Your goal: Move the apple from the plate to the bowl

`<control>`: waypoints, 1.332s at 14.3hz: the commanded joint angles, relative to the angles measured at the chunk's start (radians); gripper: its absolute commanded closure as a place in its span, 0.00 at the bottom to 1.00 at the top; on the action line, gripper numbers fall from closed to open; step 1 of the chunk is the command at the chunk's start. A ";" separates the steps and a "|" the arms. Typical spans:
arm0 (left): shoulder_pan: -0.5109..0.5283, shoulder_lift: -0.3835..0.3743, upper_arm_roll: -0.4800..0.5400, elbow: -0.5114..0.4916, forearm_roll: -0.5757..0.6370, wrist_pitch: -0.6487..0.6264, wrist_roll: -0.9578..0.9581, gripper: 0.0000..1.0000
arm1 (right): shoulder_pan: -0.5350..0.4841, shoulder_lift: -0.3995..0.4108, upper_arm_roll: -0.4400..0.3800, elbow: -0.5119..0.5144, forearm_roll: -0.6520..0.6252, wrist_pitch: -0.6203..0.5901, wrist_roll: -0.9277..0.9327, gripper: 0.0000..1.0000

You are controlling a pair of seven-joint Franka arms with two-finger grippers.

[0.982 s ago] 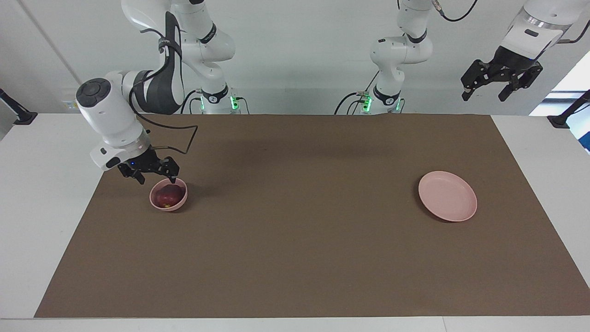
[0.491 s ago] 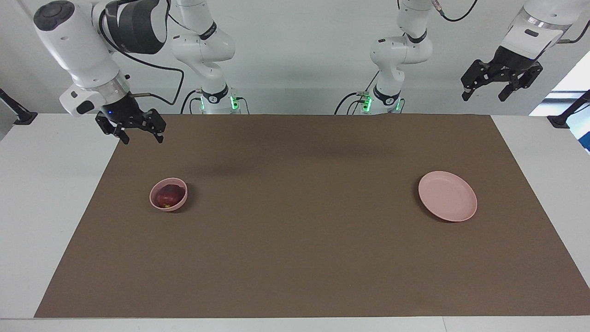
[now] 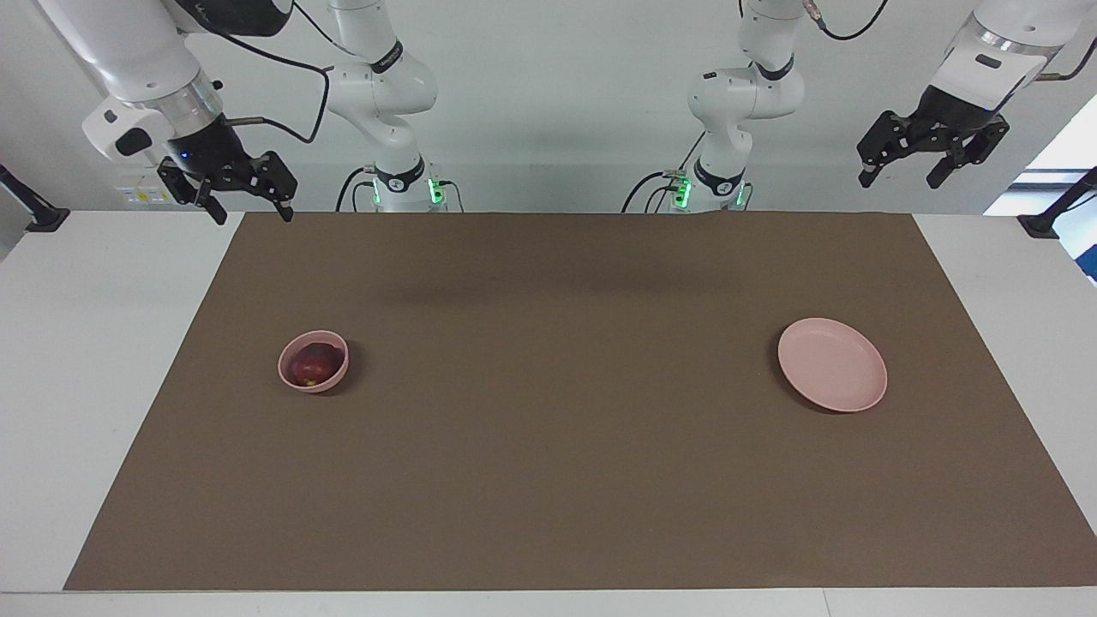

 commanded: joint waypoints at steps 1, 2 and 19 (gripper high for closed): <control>0.004 -0.028 -0.003 -0.038 0.012 0.022 0.000 0.00 | -0.007 -0.061 0.019 0.009 -0.063 -0.025 0.020 0.00; 0.004 -0.028 -0.003 -0.038 0.014 0.022 0.000 0.00 | -0.008 -0.078 0.022 -0.005 -0.070 -0.025 0.018 0.00; -0.088 -0.022 0.092 -0.024 0.009 -0.013 0.008 0.00 | 0.024 -0.125 0.031 -0.129 -0.091 -0.009 0.012 0.00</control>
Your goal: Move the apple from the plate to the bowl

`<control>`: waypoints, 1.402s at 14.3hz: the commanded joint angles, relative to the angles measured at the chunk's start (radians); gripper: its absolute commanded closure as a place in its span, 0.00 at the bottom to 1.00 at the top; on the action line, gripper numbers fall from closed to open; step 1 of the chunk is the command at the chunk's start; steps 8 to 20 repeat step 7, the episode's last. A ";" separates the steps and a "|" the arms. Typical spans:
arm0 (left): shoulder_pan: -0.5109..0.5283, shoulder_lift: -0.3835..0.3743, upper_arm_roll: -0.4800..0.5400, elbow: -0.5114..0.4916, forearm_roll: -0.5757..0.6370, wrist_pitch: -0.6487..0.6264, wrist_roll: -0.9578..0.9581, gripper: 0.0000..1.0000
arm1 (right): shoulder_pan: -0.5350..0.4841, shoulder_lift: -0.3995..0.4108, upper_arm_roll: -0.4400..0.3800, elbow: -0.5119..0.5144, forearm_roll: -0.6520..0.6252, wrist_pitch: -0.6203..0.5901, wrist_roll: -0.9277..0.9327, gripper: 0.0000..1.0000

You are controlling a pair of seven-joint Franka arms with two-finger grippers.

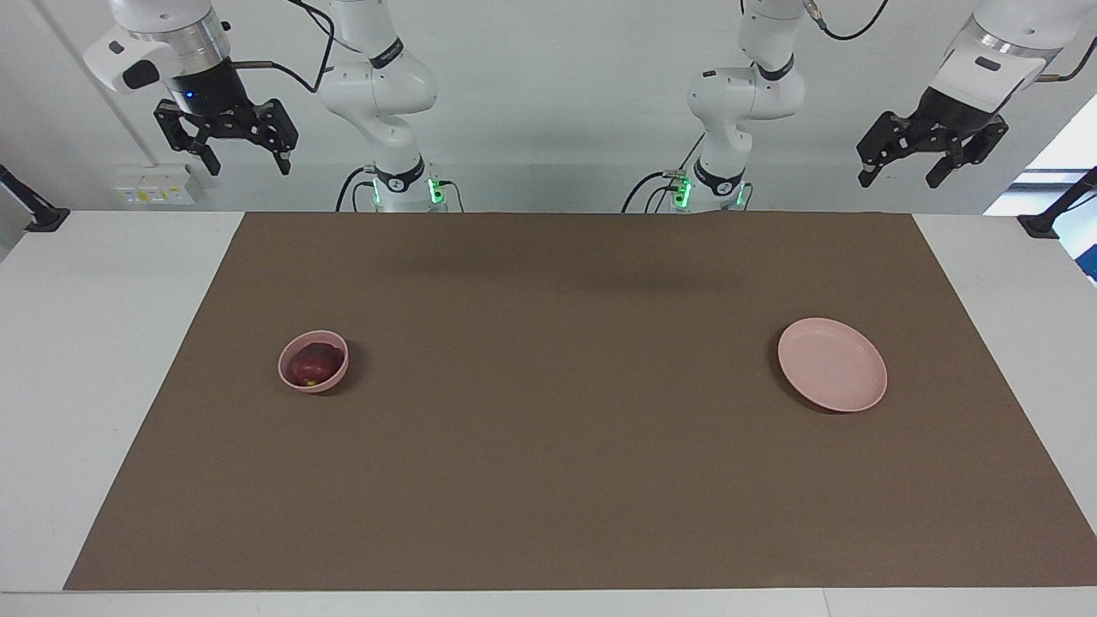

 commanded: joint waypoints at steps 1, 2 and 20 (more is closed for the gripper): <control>-0.018 -0.019 0.017 -0.018 0.009 -0.002 0.006 0.00 | -0.001 -0.033 0.007 -0.041 -0.011 0.018 0.014 0.00; -0.017 -0.019 0.017 -0.018 0.009 -0.001 0.006 0.00 | -0.001 -0.033 0.007 -0.041 -0.009 0.018 0.015 0.00; -0.015 -0.021 0.017 -0.018 0.009 0.001 0.005 0.00 | -0.001 -0.033 0.007 -0.041 -0.002 0.018 0.017 0.00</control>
